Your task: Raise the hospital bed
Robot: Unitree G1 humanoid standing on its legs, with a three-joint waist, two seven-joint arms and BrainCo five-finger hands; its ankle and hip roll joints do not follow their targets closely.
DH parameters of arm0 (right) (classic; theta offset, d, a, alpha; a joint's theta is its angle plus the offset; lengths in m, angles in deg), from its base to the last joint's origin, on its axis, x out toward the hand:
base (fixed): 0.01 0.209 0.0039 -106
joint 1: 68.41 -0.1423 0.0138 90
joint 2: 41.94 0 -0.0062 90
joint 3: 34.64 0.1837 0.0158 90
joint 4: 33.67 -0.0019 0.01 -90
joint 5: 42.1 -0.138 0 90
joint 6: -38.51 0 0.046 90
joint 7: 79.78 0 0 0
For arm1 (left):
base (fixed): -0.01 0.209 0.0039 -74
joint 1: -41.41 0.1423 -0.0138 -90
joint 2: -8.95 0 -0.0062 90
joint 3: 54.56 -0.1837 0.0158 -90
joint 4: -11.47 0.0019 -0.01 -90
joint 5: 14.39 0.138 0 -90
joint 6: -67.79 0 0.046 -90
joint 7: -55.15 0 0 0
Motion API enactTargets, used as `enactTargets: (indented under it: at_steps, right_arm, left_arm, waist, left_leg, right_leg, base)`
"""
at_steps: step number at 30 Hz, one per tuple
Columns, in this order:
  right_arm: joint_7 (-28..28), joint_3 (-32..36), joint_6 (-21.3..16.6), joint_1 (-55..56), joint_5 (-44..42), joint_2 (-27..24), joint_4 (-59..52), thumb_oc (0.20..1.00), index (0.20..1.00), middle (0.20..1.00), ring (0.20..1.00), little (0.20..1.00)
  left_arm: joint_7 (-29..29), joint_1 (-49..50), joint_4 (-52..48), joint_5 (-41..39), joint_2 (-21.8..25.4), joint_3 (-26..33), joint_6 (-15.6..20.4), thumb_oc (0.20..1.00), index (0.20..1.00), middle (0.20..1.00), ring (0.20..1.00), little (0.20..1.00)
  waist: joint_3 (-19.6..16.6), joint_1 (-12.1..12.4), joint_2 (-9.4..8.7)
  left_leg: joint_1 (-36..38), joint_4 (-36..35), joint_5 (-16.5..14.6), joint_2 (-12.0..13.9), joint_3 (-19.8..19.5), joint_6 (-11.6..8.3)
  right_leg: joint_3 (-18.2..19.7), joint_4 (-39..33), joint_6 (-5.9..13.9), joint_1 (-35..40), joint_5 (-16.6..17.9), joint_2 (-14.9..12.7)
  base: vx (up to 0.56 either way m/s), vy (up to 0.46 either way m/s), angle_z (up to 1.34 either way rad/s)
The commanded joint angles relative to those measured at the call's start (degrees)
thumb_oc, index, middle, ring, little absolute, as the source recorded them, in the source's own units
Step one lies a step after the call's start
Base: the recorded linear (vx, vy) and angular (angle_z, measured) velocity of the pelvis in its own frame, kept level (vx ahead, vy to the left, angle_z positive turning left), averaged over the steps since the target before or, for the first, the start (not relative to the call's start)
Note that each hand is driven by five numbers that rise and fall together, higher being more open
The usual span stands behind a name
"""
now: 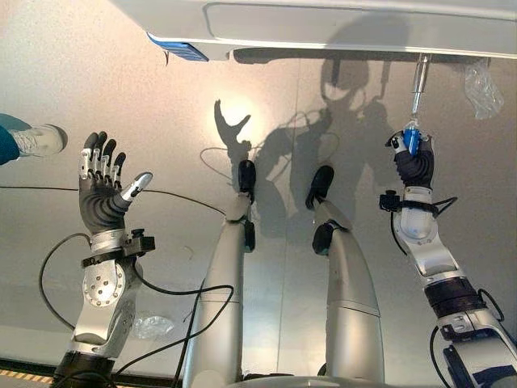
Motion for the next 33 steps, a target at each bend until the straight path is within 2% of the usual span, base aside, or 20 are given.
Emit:
enactTargets:
  at_steps: [1,4,5,14,21,25,26,27,28,29,30,31,33]
  right_arm:
    - [-15.6,15.0,-2.4,-6.7,-8.9,-10.7,7.8,0.2,0.2,0.2,0.2,0.2]
    - [-15.9,13.9,-1.9,-9.0,-9.8,-12.4,13.8,0.2,0.2,0.2,0.2,0.2]
    - [-15.8,13.0,-1.0,-11.3,-11.5,-14.1,19.7,0.2,0.2,0.2,0.2,0.2]
    - [-12.1,6.7,1.9,-19.2,-15.5,-19.8,36.4,0.2,0.2,0.2,0.2,0.2]
    - [-12.1,5.8,2.2,-19.6,-15.8,-19.9,37.4,0.2,0.2,0.2,0.2,0.2]
    - [-11.7,7.0,0.3,-18.4,-17.2,-19.2,33.5,0.2,0.2,0.2,0.2,0.2]
    - [-10.4,6.9,-1.5,-17.5,-18.1,-18.4,28.5,0.2,0.2,0.2,0.2,0.2]
    - [-8.0,6.9,-3.5,-13.7,-18.2,-16.9,18.9,0.2,0.2,0.2,0.2,0.2]
    - [-6.2,8.3,-6.3,-9.8,-17.9,-15.6,11.4,0.2,0.2,0.2,0.2,0.2]
    - [-6.2,8.8,-6.1,-9.2,-17.8,-15.4,10.7,0.2,0.2,0.2,0.2,0.2]
    - [-4.6,9.6,-8.0,-7.8,-19.6,-14.1,7.3,0.2,0.2,0.2,0.2,0.2]
    - [-0.1,9.5,-9.8,-3.4,-20.6,-11.6,-3.6,0.2,0.2,0.2,0.2,0.2]
    - [3.0,9.0,-10.7,-0.6,-20.7,-10.3,-9.5,0.2,0.2,0.2,0.2,0.2]
  left_arm:
    - [-0.3,4.2,-4.7,-0.9,-0.6,2.3,3.8,1.0,1.0,1.0,1.0,1.0]
    - [-0.5,3.7,-4.2,-1.1,-0.2,1.4,3.8,1.0,1.0,1.0,1.0,1.0]
    - [-0.6,3.2,-3.9,-1.1,0.5,0.6,3.8,1.0,1.0,1.0,1.0,1.0]
    - [-1.5,2.5,-3.8,-1.4,1.4,-1.4,3.2,1.0,1.0,1.0,1.0,1.0]
    - [-1.3,2.2,-3.6,-1.2,1.0,-1.7,2.8,1.0,1.0,1.0,1.0,1.0]
    - [-1.6,1.6,-3.4,-1.4,0.8,-2.0,2.7,1.0,1.0,1.0,1.0,1.0]
    - [-1.6,1.4,-3.4,-1.6,0.5,-1.8,2.8,1.0,1.0,1.0,1.0,1.0]
    - [-1.5,1.5,-3.5,-1.8,0.1,-1.1,2.8,1.0,1.0,1.0,1.0,1.0]
    - [-2.0,1.8,-3.5,-2.1,-0.4,-0.4,2.6,1.0,1.0,1.0,1.0,1.0]
    - [-2.0,1.8,-3.6,-2.2,-0.2,-0.4,2.6,1.0,1.0,1.0,1.0,1.0]
    - [-2.4,2.1,-3.8,-2.8,-0.3,-0.2,2.8,1.0,1.0,1.0,1.0,1.0]
    - [-2.8,3.2,-4.1,-3.3,-0.5,0.8,2.5,1.0,1.0,1.0,1.0,1.0]
    - [-3.5,4.0,-3.9,-4.2,-0.3,1.2,2.1,1.0,1.0,1.0,1.0,1.0]
  waist:
    - [-1.6,0.1,3.16]
    - [-1.6,0.5,3.29]
    - [-1.6,0.8,3.44]
    - [-1.6,1.6,4.11]
    - [-1.6,1.3,4.17]
    - [-1.6,1.0,4.08]
    - [-1.6,0.9,4.0]
    - [-1.6,0.3,3.68]
    - [-1.5,-0.3,3.38]
    - [-1.6,-0.2,3.34]
    - [-1.6,-0.2,3.28]
    - [-1.6,-0.7,2.96]
    - [-1.5,-0.8,2.87]
  left_leg:
    - [1.6,-6.6,-0.2,-0.6,-2.3,-0.53]
    - [1.7,-6.7,-0.2,-0.6,-2.3,-0.54]
    - [1.9,-6.8,-0.1,-0.7,-2.3,-0.6]
    - [2.0,-7.2,0.1,-0.8,-2.2,-0.75]
    - [1.9,-7.2,0.3,-0.8,-2.2,-0.82]
    - [2.0,-7.3,0.3,-0.9,-2.4,-0.81]
    - [1.9,-7.5,0.7,-0.8,-2.4,-0.82]
    - [1.9,-7.5,0.8,-0.6,-2.3,-0.83]
    - [1.1,-7.7,2.2,-0.5,-1.8,-0.51]
    - [1.9,-7.6,0.8,-0.6,-2.4,-0.83]
    - [2.1,-7.6,0.5,-0.6,-2.3,-0.8]
    - [2.1,-7.6,0.7,-0.5,-2.2,-0.85]
    - [2.1,-7.7,0.8,-0.5,-2.1,-0.81]
  right_leg:
    - [0.1,1.7,4.16,-1.2,0.7,0.5]
    - [0.0,1.7,4.16,-1.1,0.7,0.5]
    - [0.0,1.7,4.11,-1.0,0.7,0.4]
    - [-0.1,1.7,4.1,-1.0,0.7,0.3]
    - [-0.2,1.9,3.99,-1.1,0.7,0.5]
    - [-0.1,1.9,3.98,-0.9,0.6,0.6]
    - [-0.1,1.7,3.95,-1.1,1.0,0.6]
    - [-0.1,1.7,3.96,-1.3,1.1,0.7]
    - [-0.6,1.1,3.29,-1.9,2.3,0.5]
    - [0.0,1.6,3.94,-1.2,1.0,0.7]
    - [0.0,1.7,4.0,-1.1,0.8,0.7]
    - [0.1,1.8,3.94,-1.2,0.8,0.8]
    - [0.0,1.6,3.98,-1.1,0.9,0.8]
  base:
    - [0.0,0.0,0.0]
    - [0.0,0.0,0.0]
    - [0.0,0.0,0.0]
    - [0.0,0.008,0.03]
    - [0.0,0.004,0.08]
    - [0.0,-0.001,-0.03]
    - [-0.01,0.004,-0.12]
    - [-0.06,-0.006,0.05]
    - [0.0,-0.016,0.17]
    - [0.01,-0.02,0.16]
    - [0.06,-0.02,-0.15]
    - [0.0,-0.021,-0.27]
    - [0.0,-0.012,-0.1]
